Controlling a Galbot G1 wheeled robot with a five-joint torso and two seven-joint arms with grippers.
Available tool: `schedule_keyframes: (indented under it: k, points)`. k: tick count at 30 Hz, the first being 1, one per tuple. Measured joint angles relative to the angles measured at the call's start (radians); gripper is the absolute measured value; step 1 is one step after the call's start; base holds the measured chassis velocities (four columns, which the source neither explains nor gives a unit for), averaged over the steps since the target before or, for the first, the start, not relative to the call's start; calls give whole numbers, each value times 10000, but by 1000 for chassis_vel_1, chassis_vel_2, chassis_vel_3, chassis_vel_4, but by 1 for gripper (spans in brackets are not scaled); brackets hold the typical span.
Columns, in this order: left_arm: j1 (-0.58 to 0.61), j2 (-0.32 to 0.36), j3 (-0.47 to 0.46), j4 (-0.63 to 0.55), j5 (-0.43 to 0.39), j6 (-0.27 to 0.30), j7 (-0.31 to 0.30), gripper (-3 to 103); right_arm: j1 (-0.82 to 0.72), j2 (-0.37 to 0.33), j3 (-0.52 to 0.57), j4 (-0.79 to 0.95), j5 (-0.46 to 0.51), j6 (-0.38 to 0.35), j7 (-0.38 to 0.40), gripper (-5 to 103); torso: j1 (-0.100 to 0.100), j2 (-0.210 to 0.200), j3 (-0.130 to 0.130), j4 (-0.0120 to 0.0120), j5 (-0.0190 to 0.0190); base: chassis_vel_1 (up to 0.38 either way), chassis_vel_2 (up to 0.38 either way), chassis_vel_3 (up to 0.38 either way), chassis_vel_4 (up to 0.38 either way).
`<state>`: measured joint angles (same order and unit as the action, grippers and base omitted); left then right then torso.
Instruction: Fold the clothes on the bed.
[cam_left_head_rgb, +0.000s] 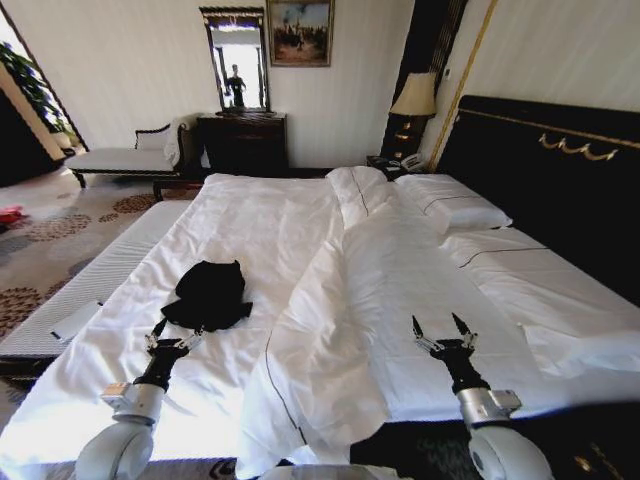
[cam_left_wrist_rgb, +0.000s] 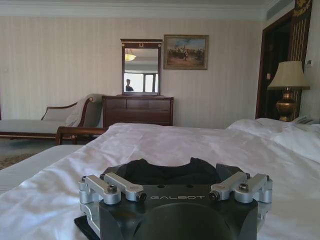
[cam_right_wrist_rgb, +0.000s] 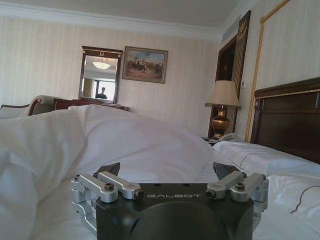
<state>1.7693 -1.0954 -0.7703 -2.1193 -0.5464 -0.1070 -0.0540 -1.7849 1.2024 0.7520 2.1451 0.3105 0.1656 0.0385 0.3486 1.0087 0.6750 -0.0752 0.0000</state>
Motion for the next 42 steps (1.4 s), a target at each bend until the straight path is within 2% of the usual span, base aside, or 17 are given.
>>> schedule_keyframes:
  k: [42]
  points:
    - [101,-59,7,-50,71,-65,17,100,-167,146,36,260,18,14,28,100,-2,0,0,0,0,109,184,-104,-188]
